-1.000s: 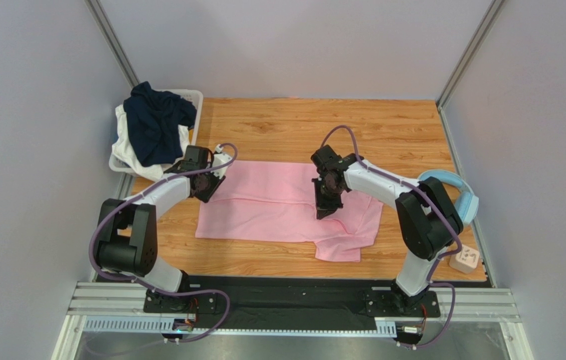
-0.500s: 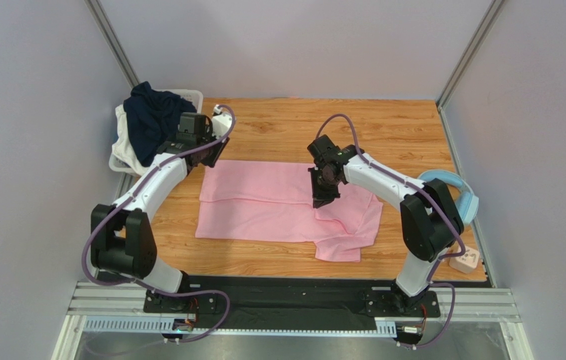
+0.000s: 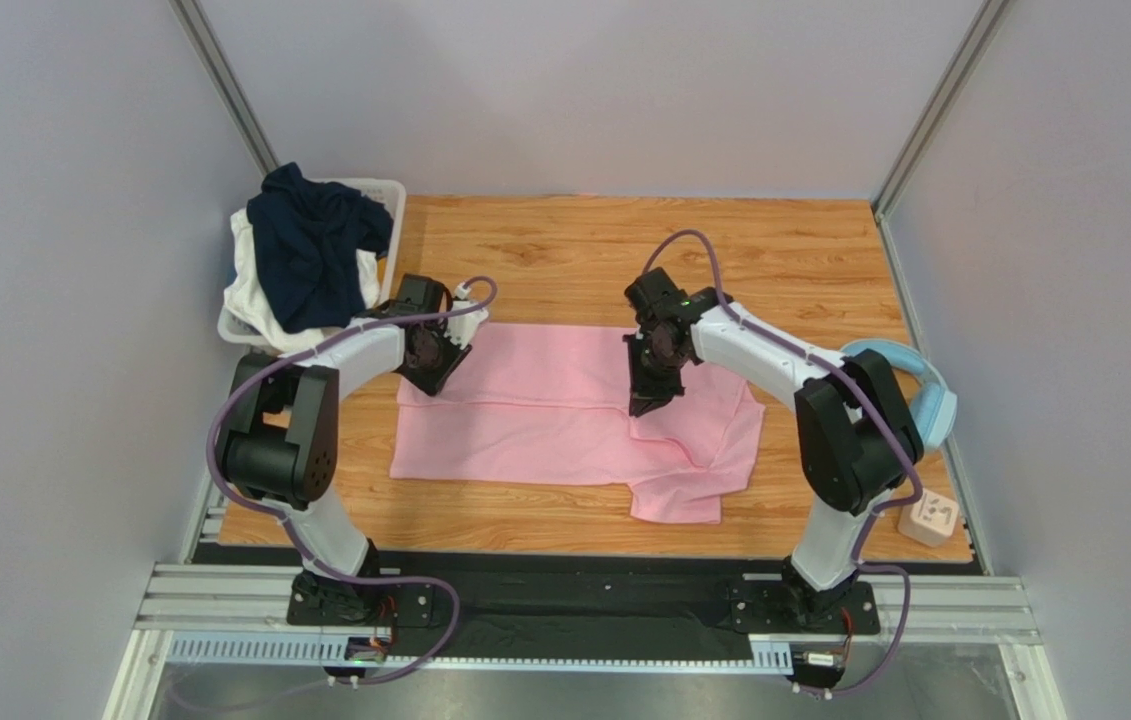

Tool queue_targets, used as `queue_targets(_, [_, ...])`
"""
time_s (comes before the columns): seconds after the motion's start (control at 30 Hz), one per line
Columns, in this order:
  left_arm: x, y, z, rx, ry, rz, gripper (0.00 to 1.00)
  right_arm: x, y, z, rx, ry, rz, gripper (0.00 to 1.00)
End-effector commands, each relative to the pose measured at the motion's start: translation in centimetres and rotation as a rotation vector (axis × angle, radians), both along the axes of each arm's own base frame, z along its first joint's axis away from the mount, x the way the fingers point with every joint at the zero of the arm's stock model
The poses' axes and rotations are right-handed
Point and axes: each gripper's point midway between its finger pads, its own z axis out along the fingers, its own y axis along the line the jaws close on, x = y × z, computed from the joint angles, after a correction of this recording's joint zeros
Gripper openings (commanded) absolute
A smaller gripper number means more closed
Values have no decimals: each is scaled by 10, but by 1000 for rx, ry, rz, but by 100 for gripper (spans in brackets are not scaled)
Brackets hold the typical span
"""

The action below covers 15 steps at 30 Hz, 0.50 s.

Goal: Fold and stack the t-shirts
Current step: Fold the flattened tshirt in 1/3 of the way

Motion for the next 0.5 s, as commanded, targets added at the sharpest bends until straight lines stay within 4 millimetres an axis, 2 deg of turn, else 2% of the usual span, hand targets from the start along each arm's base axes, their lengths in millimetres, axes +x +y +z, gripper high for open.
queue_targets(0.0, [2,5,20,44,-27,-33,35,58,-18,52,115,-130,-117,14])
queue_targets(0.1, [14,1,49,16,-101,-20,35,89,-49,63,147,-153,-225,17])
queue_targets(0.17, [17,-4,68,-18,-140,-14,35,103,-70,59,155,-139,-287,17])
queue_targets(0.27, [20,-12,91,-74,-182,-7,36,116,-81,45,150,-110,-314,15])
queue_targets(0.37, [18,-18,91,-92,-175,-13,36,119,-81,24,136,-61,-318,12])
queue_targets(0.4, [17,-19,88,-86,-169,-19,36,119,-81,13,127,-38,-321,12])
queue_targets(0.47, [16,-20,74,-69,-135,-19,36,120,-82,4,117,-22,-328,11])
